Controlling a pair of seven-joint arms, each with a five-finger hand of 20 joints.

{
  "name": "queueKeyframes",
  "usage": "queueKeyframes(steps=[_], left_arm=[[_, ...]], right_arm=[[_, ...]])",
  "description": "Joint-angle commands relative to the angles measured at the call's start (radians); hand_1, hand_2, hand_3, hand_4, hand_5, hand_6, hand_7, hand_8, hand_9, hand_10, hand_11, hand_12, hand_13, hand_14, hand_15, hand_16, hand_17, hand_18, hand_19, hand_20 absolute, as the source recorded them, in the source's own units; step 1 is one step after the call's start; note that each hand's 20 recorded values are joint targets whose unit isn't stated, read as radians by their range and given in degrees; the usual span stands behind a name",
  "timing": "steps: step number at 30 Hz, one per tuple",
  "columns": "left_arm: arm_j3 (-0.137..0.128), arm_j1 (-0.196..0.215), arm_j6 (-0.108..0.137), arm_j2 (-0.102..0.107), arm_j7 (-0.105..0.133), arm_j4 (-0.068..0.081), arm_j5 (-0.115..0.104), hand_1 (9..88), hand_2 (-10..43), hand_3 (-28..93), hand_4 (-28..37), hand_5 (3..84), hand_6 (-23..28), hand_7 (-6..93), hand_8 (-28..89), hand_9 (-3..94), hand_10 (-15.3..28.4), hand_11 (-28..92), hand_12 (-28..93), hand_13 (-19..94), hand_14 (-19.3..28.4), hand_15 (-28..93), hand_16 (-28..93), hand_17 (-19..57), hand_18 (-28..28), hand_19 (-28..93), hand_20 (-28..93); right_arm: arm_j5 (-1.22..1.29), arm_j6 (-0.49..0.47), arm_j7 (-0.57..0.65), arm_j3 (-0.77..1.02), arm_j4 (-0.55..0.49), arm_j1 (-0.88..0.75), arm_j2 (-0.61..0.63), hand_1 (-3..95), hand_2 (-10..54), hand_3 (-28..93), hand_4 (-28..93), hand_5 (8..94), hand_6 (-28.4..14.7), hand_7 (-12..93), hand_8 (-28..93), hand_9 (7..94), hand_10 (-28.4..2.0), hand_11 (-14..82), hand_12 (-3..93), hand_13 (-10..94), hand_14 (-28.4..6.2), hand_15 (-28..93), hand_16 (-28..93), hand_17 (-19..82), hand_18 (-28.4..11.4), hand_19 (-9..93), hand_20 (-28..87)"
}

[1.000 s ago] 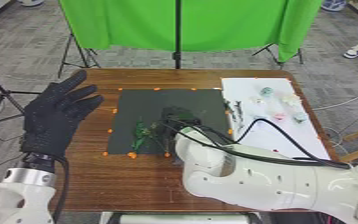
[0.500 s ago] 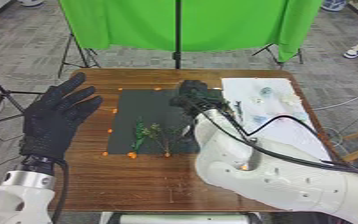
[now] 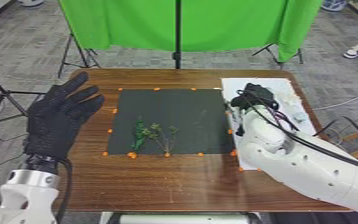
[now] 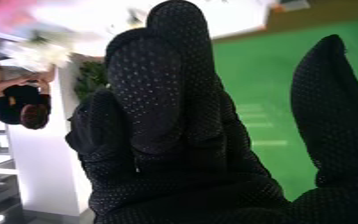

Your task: Arrange flowers

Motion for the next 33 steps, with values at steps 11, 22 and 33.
queueKeyframes(steps=[11, 22, 33], left_arm=[[0.028, -0.015, 0.008, -0.015, -0.014, 0.011, -0.002, 21.2, 10.3, 76, -28.3, 36.2, 9.3, 17.9, -13, 31.1, 20.0, 30, 8, 23, 26.3, 55, -12, -8.8, 22.6, 56, 14], [0.03, -0.007, 0.006, -0.021, -0.009, 0.007, -0.001, 21.4, 10.4, 76, -28.3, 36.4, 9.4, 17.7, -13, 31.2, 20.3, 31, 7, 23, 26.4, 56, -12, -8.8, 22.6, 57, 13], [0.026, 0.007, 0.01, -0.018, -0.004, 0.003, -0.004, 21.4, 10.4, 76, -28.3, 36.5, 9.6, 17.4, -12, 31.0, 20.5, 31, 7, 23, 26.9, 56, -13, -8.9, 22.6, 57, 13]], right_arm=[[0.026, -0.059, 0.007, -0.115, 0.115, 0.016, -0.055, 28.0, -3.1, 69, -24, 53.2, -8.2, 9, -10, 84.4, -16.1, 30.9, 17.7, 80, -10.8, 64, 15, 50, -23.1, 93, 32], [-0.006, 0.01, -0.026, -0.261, 0.187, 0.068, -0.107, 37.3, -8.0, 74, -26, 69.2, -3.3, 21, -12, 83.9, -12.8, 36.2, 18.2, 79, -9.1, 64, 15, 48, -21.5, 93, 30], [-0.037, 0.055, -0.026, -0.247, 0.184, 0.042, -0.075, 52.3, -9.5, 71, -28, 83.1, -1.4, 30, 6, 90.6, -10.8, 36.7, 19.1, 84, -6.9, 63, 18, 50, -20.6, 93, 35]])
